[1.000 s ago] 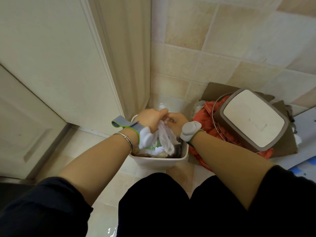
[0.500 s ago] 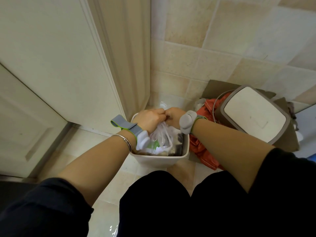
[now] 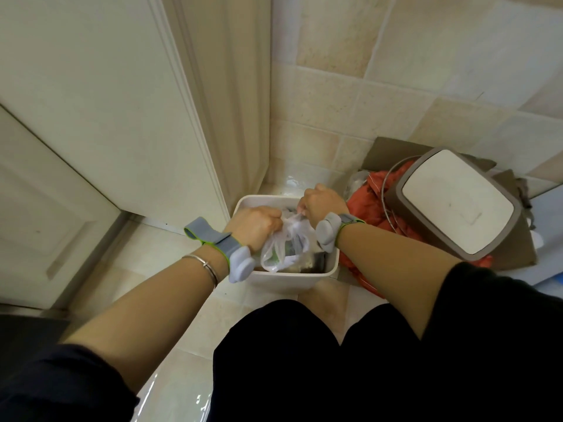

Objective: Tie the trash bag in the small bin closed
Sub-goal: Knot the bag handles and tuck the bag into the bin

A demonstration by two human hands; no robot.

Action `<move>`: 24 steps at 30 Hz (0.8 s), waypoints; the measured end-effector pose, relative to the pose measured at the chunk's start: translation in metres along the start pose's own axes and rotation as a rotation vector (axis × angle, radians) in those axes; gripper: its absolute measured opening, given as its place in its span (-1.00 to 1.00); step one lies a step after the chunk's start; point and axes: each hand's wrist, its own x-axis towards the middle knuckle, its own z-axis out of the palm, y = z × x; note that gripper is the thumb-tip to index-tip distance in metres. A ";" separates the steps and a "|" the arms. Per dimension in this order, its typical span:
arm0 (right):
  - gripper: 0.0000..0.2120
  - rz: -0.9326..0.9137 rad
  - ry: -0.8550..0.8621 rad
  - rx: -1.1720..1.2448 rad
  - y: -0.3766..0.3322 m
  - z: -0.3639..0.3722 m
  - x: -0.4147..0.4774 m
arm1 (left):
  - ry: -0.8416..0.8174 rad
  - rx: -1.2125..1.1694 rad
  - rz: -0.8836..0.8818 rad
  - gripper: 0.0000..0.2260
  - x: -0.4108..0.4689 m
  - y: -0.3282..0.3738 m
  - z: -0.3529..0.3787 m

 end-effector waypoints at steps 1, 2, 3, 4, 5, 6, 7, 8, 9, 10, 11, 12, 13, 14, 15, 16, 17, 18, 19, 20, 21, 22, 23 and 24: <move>-0.79 0.015 0.015 0.000 0.001 0.002 0.001 | 0.013 -0.004 0.027 -0.70 -0.003 -0.003 0.002; -0.79 0.019 0.023 0.007 0.001 0.003 0.001 | 0.017 -0.006 0.042 -0.71 -0.005 -0.004 0.005; -0.79 0.017 0.022 0.020 0.001 0.003 0.001 | 0.024 -0.022 0.033 -0.73 -0.004 -0.005 0.006; -0.77 0.011 0.022 0.035 0.001 0.003 0.000 | 0.015 -0.036 0.002 -0.74 -0.003 -0.006 0.006; -0.76 0.005 0.030 0.047 0.002 0.001 0.000 | 0.004 -0.038 -0.030 -0.73 0.000 -0.007 0.007; -0.74 0.003 0.051 0.060 0.003 0.000 -0.001 | -0.010 -0.043 -0.060 -0.74 0.002 -0.009 0.008; -0.73 0.015 0.079 0.080 0.004 -0.001 -0.002 | -0.009 -0.058 -0.077 -0.75 0.004 -0.011 0.009; -0.72 0.033 0.112 0.106 0.006 -0.003 -0.003 | -0.014 -0.082 -0.093 -0.76 0.005 -0.015 0.011; -0.73 0.050 0.147 0.135 0.007 -0.004 -0.005 | -0.008 -0.111 -0.100 -0.77 0.005 -0.018 0.013; -0.75 0.064 0.178 0.163 0.009 -0.004 -0.007 | 0.005 -0.146 -0.104 -0.78 0.004 -0.021 0.016; -0.77 0.077 0.199 0.185 0.010 -0.004 -0.010 | 0.037 -0.179 -0.107 -0.79 0.002 -0.022 0.018; -0.78 0.091 0.214 0.204 0.012 -0.004 -0.012 | 0.074 -0.202 -0.118 -0.79 0.001 -0.024 0.019; -0.79 0.106 0.230 0.229 0.014 -0.003 -0.015 | 0.100 -0.202 -0.140 -0.77 -0.001 -0.025 0.020; -0.79 0.122 0.242 0.254 0.017 -0.001 -0.018 | 0.113 -0.192 -0.170 -0.76 -0.002 -0.026 0.020; -0.80 0.138 0.248 0.274 0.019 0.001 -0.021 | 0.115 -0.184 -0.202 -0.75 -0.002 -0.027 0.022; -0.80 0.153 0.251 0.288 0.021 0.004 -0.024 | 0.117 -0.182 -0.222 -0.74 -0.002 -0.029 0.025; -0.80 0.169 0.254 0.295 0.023 0.007 -0.026 | 0.115 -0.184 -0.243 -0.75 -0.001 -0.029 0.028; -0.80 0.185 0.259 0.299 0.024 0.010 -0.028 | 0.117 -0.186 -0.262 -0.77 -0.001 -0.030 0.033; -0.79 0.200 0.265 0.305 0.024 0.012 -0.030 | 0.121 -0.185 -0.278 -0.79 0.000 -0.031 0.037; -0.79 0.211 0.272 0.312 0.025 0.014 -0.032 | 0.133 -0.182 -0.286 -0.82 0.000 -0.031 0.041; -0.79 0.217 0.278 0.319 0.025 0.016 -0.033 | 0.141 -0.178 -0.286 -0.83 0.000 -0.031 0.043; -0.79 0.218 0.278 0.324 0.025 0.017 -0.035 | 0.141 -0.172 -0.279 -0.84 -0.001 -0.031 0.044; -0.79 0.217 0.275 0.326 0.025 0.018 -0.035 | 0.138 -0.168 -0.274 -0.84 -0.001 -0.030 0.044; -0.79 0.215 0.271 0.326 0.024 0.019 -0.036 | 0.141 -0.172 -0.273 -0.82 -0.002 -0.029 0.044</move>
